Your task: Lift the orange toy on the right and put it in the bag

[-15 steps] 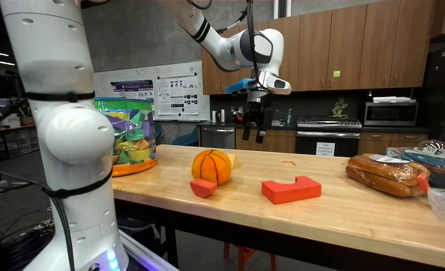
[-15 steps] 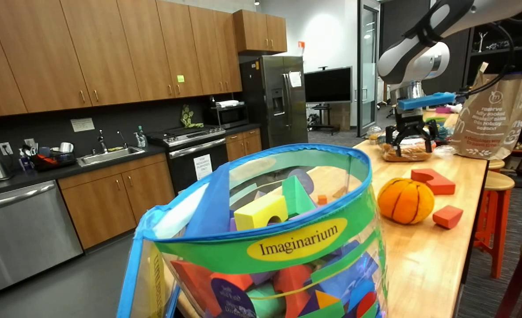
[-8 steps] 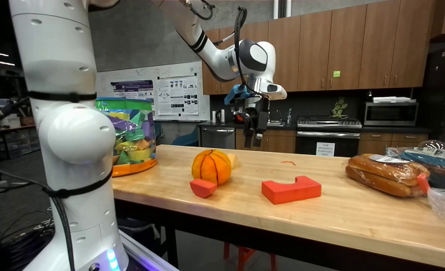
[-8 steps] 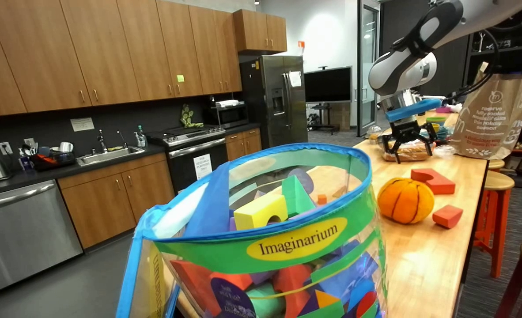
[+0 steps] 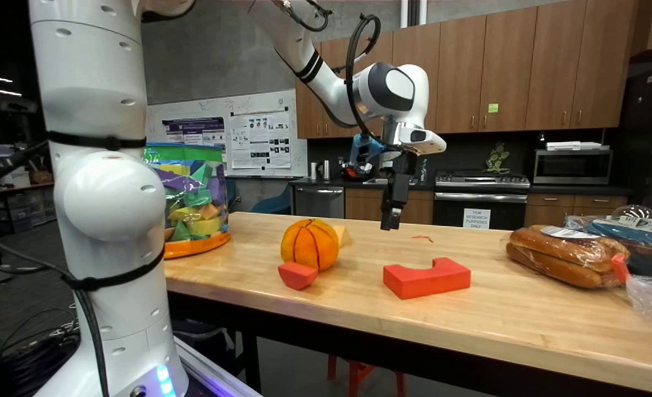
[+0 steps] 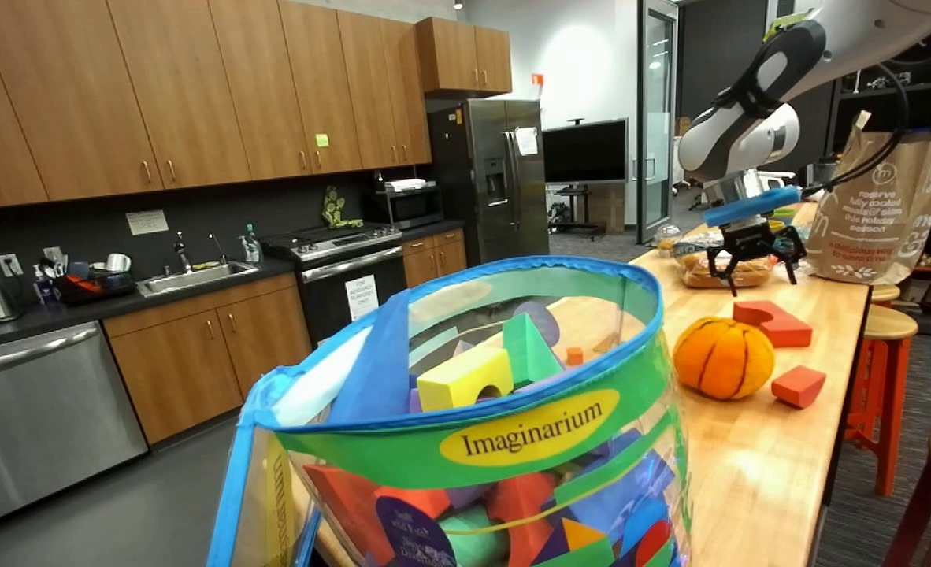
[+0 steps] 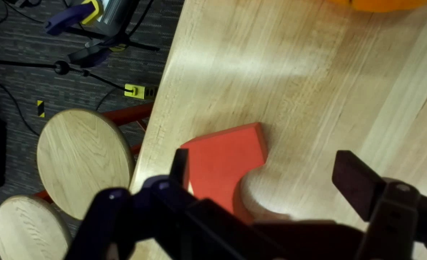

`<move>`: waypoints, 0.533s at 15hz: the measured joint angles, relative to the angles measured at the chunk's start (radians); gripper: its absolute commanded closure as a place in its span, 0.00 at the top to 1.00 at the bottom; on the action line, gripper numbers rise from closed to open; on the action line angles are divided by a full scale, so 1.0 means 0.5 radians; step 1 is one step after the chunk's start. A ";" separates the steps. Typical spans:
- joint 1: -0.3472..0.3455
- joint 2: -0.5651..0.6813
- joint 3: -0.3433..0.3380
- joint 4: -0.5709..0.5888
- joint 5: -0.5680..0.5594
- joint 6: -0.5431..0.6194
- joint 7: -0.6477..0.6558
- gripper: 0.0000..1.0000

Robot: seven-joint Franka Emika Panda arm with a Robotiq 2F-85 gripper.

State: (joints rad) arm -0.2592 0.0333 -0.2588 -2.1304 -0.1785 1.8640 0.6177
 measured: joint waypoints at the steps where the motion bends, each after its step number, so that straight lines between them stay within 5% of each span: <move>1: -0.019 0.020 -0.027 0.009 0.000 0.019 0.002 1.00; 8: -0.131 0.156 -0.164 0.062 0.052 0.126 -0.118 1.00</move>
State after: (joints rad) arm -0.3244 0.1114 -0.3407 -2.0992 -0.1524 1.9272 0.5585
